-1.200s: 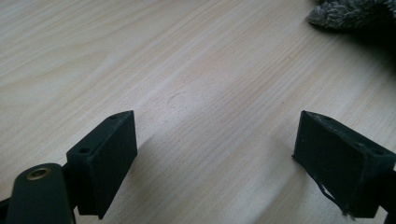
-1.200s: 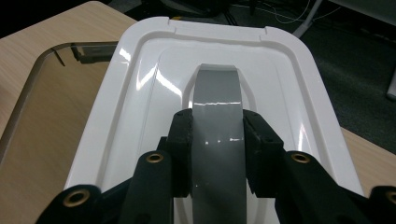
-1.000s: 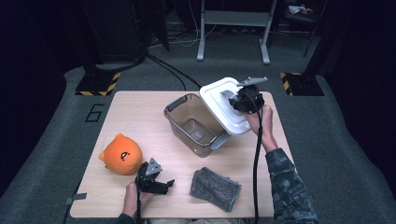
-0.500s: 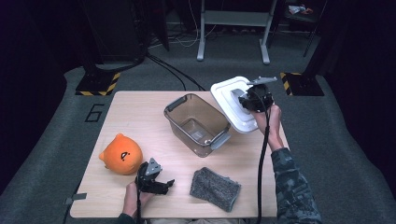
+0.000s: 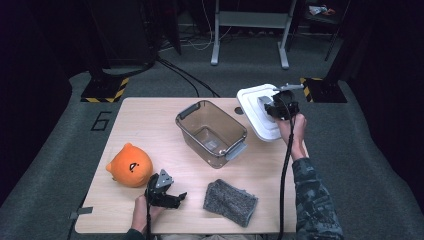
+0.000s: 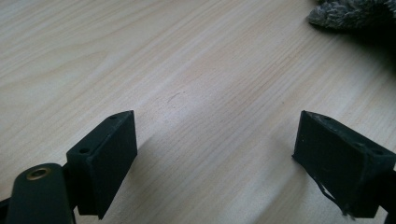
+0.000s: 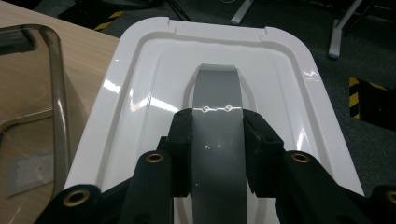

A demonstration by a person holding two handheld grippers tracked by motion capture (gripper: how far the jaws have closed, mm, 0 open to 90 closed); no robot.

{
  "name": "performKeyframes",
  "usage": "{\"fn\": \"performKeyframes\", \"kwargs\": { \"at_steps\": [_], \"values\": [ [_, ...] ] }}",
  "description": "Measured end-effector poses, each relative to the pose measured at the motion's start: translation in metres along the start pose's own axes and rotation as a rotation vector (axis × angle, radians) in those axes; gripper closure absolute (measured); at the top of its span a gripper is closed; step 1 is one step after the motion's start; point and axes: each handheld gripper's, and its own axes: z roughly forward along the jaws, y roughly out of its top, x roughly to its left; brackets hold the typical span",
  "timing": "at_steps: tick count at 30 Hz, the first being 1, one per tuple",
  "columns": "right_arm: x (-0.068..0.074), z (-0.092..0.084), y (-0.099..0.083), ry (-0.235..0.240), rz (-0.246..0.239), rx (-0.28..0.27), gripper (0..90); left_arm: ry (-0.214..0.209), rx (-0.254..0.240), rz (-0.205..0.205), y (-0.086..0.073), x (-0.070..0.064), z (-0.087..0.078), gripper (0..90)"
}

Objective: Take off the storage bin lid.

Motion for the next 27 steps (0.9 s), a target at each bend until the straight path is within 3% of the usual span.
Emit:
{"fn": "performKeyframes", "kwargs": {
  "at_steps": [13,27],
  "values": [
    [-0.005,0.036,-0.026,-0.076,0.063,0.061,66.4,0.000,-0.001,-0.001,0.000,0.000,0.000,12.8],
    [-0.003,0.071,-0.057,-0.102,0.123,0.112,66.4,0.000,0.001,-0.001,0.000,0.000,0.000,12.7]
  ]
}}
